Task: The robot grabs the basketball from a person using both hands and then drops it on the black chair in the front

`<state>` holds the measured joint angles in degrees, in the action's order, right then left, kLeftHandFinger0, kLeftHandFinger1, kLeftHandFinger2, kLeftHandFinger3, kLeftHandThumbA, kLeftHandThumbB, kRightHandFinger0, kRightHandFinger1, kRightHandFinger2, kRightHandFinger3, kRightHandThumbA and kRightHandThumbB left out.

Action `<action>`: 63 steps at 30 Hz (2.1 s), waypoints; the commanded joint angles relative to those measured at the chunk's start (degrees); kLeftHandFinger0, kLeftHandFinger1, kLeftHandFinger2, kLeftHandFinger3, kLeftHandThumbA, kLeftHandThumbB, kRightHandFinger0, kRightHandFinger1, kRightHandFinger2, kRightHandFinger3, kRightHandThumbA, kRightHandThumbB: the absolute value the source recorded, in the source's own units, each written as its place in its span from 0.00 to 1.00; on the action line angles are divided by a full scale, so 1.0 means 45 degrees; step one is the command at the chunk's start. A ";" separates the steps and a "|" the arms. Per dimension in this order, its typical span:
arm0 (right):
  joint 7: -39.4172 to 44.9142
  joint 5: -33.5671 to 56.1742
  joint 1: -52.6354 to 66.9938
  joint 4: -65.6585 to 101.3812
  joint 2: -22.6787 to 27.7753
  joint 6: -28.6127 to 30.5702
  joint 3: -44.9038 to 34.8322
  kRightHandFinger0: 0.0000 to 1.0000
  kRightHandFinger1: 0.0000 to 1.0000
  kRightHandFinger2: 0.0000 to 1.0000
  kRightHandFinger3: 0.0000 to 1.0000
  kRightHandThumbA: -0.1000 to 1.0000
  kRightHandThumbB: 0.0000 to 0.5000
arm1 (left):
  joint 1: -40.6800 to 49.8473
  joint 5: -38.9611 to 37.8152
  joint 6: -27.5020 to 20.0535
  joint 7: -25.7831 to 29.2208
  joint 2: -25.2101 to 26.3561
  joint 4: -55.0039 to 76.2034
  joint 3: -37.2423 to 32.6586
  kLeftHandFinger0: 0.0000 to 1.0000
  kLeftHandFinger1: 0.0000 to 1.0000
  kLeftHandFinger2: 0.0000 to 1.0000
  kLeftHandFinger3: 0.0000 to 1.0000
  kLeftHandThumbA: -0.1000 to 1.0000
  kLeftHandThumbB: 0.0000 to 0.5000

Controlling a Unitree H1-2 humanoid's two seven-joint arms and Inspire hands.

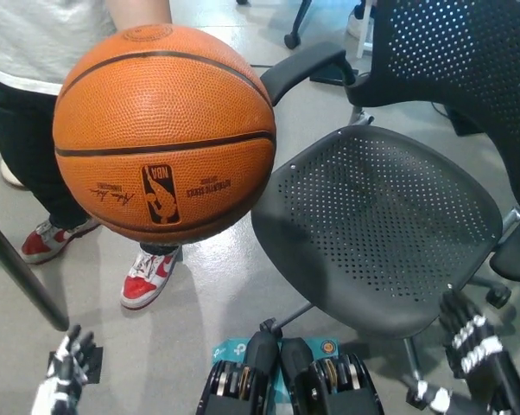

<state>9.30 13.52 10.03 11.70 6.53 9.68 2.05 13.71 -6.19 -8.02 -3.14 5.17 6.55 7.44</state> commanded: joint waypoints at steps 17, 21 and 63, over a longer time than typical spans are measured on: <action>-0.0750 0.2255 -0.5393 0.2379 -0.0576 -0.3196 -0.0550 1.00 1.00 1.00 1.00 1.00 0.57 | -0.3330 -0.1940 0.2958 0.0725 0.1065 0.4954 0.1908 1.00 1.00 1.00 1.00 1.00 0.54; -0.0785 0.2275 -0.5695 0.2203 -0.0695 -0.3461 -0.0588 1.00 1.00 1.00 1.00 1.00 0.57 | -0.3655 -0.2119 0.3344 0.0740 0.1132 0.5176 0.2087 1.00 1.00 1.00 1.00 1.00 0.52; 0.0932 0.6431 -0.8784 -0.0507 -0.3266 -0.5340 -0.0890 1.00 1.00 1.00 1.00 1.00 0.94 | -0.7174 -0.0632 0.4708 0.0689 0.0690 0.3454 0.0382 1.00 1.00 1.00 1.00 1.00 0.28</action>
<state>11.57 35.99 -28.77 4.64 -7.07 -11.70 -1.59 -18.37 -9.41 14.65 0.49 8.27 21.77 10.07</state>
